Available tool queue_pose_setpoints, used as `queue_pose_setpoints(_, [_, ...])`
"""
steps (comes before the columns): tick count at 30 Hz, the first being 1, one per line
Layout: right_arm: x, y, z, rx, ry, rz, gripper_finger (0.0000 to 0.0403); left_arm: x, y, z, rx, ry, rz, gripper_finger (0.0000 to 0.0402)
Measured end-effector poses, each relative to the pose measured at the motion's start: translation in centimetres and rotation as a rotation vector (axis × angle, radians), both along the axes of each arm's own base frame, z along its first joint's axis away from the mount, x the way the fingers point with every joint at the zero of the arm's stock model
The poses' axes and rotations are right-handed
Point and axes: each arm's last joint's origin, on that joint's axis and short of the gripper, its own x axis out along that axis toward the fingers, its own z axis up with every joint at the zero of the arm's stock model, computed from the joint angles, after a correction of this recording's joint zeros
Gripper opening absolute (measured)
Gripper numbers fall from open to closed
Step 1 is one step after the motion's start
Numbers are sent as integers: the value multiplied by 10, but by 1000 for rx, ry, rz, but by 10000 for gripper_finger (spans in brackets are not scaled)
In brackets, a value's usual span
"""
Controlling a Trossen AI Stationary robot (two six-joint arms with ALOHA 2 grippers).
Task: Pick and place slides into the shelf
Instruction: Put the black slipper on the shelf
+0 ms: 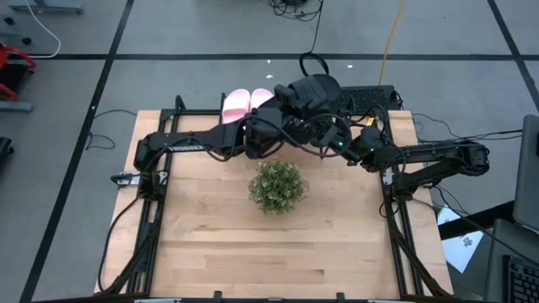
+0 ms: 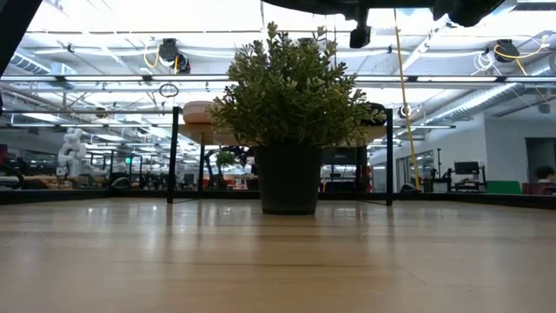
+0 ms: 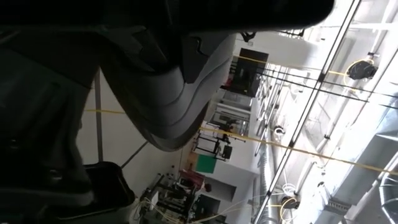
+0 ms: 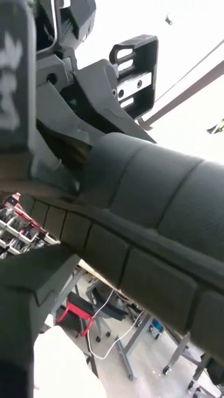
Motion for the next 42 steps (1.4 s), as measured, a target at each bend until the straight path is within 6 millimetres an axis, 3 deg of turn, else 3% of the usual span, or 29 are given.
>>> queue_pose_setpoints(6, [0,0,0,-28,9,-9,47,-1,0,1,-10,-10,2,0])
queue_pose_setpoints(18, [-1,1,2,-56,16,10,4,-3,-2,4,-20,-25,-9,0])
queue_pose_setpoints(24, [-1,1,1,-37,10,21,45,-3,-3,3,-7,-9,-9,0])
queue_pose_setpoints(35, [0,2,1,-33,15,60,168,-8,-1,6,24,17,53,0])
queue_pose_setpoints(42, [-2,3,5,-34,-13,53,200,-23,12,16,34,41,174,0])
